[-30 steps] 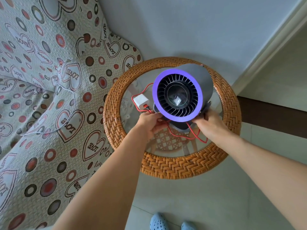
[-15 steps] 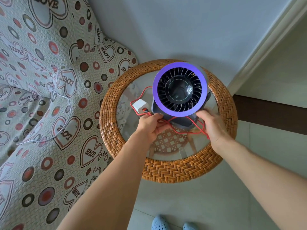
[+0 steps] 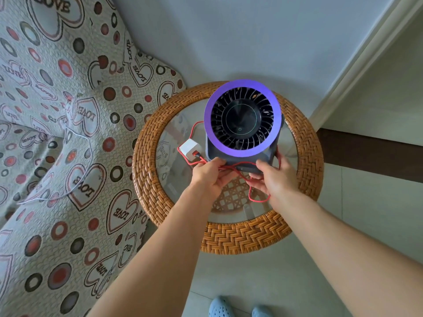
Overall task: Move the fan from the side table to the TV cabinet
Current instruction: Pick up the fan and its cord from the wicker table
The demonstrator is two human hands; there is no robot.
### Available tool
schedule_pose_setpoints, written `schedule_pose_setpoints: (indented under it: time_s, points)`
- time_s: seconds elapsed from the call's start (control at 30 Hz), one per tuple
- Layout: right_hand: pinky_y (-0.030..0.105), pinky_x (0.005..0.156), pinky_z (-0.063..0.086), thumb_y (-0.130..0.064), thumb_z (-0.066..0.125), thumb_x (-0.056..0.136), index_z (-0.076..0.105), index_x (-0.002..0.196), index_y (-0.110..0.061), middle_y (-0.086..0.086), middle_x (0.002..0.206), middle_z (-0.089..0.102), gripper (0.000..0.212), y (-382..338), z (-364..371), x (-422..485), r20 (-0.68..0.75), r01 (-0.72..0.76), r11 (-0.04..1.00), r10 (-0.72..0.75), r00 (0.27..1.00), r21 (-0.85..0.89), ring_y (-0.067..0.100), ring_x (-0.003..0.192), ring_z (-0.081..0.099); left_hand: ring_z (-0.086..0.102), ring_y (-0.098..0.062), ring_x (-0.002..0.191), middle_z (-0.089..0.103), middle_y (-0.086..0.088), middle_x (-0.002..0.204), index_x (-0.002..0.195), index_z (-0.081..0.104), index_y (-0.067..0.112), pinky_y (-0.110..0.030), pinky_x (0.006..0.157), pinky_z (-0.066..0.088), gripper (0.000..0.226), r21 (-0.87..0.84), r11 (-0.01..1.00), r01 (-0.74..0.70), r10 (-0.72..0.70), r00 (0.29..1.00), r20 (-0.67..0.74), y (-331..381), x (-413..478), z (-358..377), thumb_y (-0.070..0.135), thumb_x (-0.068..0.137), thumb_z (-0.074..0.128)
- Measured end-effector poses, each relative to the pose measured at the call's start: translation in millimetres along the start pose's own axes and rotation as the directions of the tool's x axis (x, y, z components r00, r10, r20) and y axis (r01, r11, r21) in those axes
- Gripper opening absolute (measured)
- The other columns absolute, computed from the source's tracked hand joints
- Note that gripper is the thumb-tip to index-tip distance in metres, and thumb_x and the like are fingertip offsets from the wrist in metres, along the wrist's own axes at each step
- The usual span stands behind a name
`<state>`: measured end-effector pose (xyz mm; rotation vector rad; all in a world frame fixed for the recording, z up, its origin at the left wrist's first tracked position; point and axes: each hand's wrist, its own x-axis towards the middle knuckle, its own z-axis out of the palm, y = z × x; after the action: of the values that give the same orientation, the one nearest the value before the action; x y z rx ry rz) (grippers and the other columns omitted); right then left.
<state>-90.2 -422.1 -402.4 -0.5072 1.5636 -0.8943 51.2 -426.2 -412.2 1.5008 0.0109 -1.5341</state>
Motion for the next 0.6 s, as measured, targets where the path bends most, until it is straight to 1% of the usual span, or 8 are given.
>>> schedule_pose_setpoints:
  time_s: [0.1, 0.2, 0.27, 0.3, 0.37, 0.47, 0.53, 0.6]
  points:
    - [0.027, 0.047, 0.056, 0.006, 0.054, 0.091, 0.052, 0.134, -0.024, 0.013, 0.100, 0.072, 0.053, -3.2, 6.1, 1.8, -0.024, 0.023, 0.997, -0.022, 0.999, 0.069, 0.022, 0.054, 0.073, 0.071, -0.026, 0.056, 0.069, -0.020, 0.081, 0.115, 0.056, -0.004, -0.030, 0.045, 0.056, 0.027, -0.015, 1.000, -0.019, 0.019, 1.000, 0.003, 1.6, -5.8, 0.9, -0.007, 0.088, 0.056]
    - [0.026, 0.044, 0.055, 0.006, 0.052, 0.091, 0.055, 0.131, -0.027, 0.012, 0.092, 0.074, 0.053, -10.6, 7.8, 0.0, -0.029, 0.037, 0.996, -0.034, 0.999, 0.077, 0.021, 0.047, 0.070, 0.071, -0.030, 0.070, 0.068, -0.022, 0.092, 0.123, 0.052, -0.005, -0.037, 0.055, 0.061, 0.034, -0.018, 0.999, -0.035, 0.035, 0.999, 0.020, 8.2, -11.2, 1.7, -0.007, 0.089, 0.055]
    - [0.033, 0.053, 0.060, 0.006, 0.053, 0.089, 0.059, 0.129, -0.026, 0.011, 0.092, 0.074, 0.051, -14.5, 8.2, -1.3, -0.031, 0.068, 0.997, -0.066, 0.997, 0.046, 0.026, 0.059, 0.073, 0.069, -0.031, 0.076, 0.067, -0.023, 0.098, 0.126, 0.051, -0.005, -0.037, 0.057, 0.062, 0.037, -0.011, 0.999, -0.044, 0.044, 0.998, 0.033, 13.3, -17.5, 2.0, -0.007, 0.089, 0.055]
    - [0.039, 0.063, 0.062, 0.006, 0.054, 0.088, 0.060, 0.128, -0.024, 0.011, 0.095, 0.074, 0.051, -16.6, 8.5, -3.5, -0.036, 0.080, 0.996, -0.079, 0.996, 0.029, 0.031, 0.070, 0.074, 0.068, -0.031, 0.077, 0.067, -0.023, 0.100, 0.127, 0.051, -0.005, -0.035, 0.056, 0.062, 0.038, -0.010, 0.999, -0.050, 0.051, 0.998, 0.041, 15.7, -21.6, 1.8, -0.007, 0.089, 0.055]
    - [0.048, 0.080, 0.060, 0.007, 0.054, 0.087, 0.062, 0.129, -0.021, 0.013, 0.103, 0.074, 0.051, -22.8, 10.5, -8.7, -0.037, 0.103, 0.995, -0.102, 0.994, 0.009, 0.037, 0.091, 0.071, 0.067, -0.030, 0.077, 0.065, -0.023, 0.102, 0.128, 0.050, -0.004, -0.034, 0.054, 0.061, 0.039, -0.016, 0.998, -0.069, 0.070, 0.996, 0.057, 21.3, -30.2, 1.8, -0.007, 0.090, 0.054]
    - [0.051, 0.085, 0.057, 0.008, 0.052, 0.087, 0.060, 0.131, -0.020, 0.017, 0.110, 0.071, 0.052, -36.0, 12.8, -15.6, -0.009, 0.125, 0.992, -0.125, 0.992, 0.032, 0.040, 0.099, 0.068, 0.067, -0.030, 0.080, 0.065, -0.022, 0.105, 0.129, 0.050, -0.002, -0.033, 0.053, 0.060, 0.039, -0.039, 0.994, -0.099, 0.102, 0.991, 0.082, 32.2, -42.9, 5.3, -0.007, 0.090, 0.055]
    - [0.053, 0.086, 0.057, 0.007, 0.053, 0.088, 0.061, 0.130, -0.020, 0.017, 0.110, 0.071, 0.051, -54.0, 12.1, -29.7, 0.017, 0.152, 0.987, -0.153, 0.988, 0.051, 0.041, 0.099, 0.068, 0.067, -0.032, 0.085, 0.065, -0.023, 0.110, 0.129, 0.051, -0.002, -0.033, 0.054, 0.060, 0.038, -0.070, 0.990, -0.125, 0.132, 0.986, 0.105, 46.4, -62.9, 7.2, -0.007, 0.091, 0.054]
    - [0.051, 0.084, 0.058, 0.006, 0.055, 0.088, 0.060, 0.131, -0.021, 0.015, 0.109, 0.072, 0.051, -62.8, 11.6, -33.8, 0.033, 0.165, 0.985, -0.167, 0.985, 0.045, 0.037, 0.095, 0.069, 0.068, -0.032, 0.084, 0.065, -0.024, 0.111, 0.128, 0.050, -0.003, -0.034, 0.055, 0.060, 0.038, -0.086, 0.986, -0.143, 0.153, 0.981, 0.116, 51.7, -71.4, 9.3, -0.007, 0.091, 0.053]
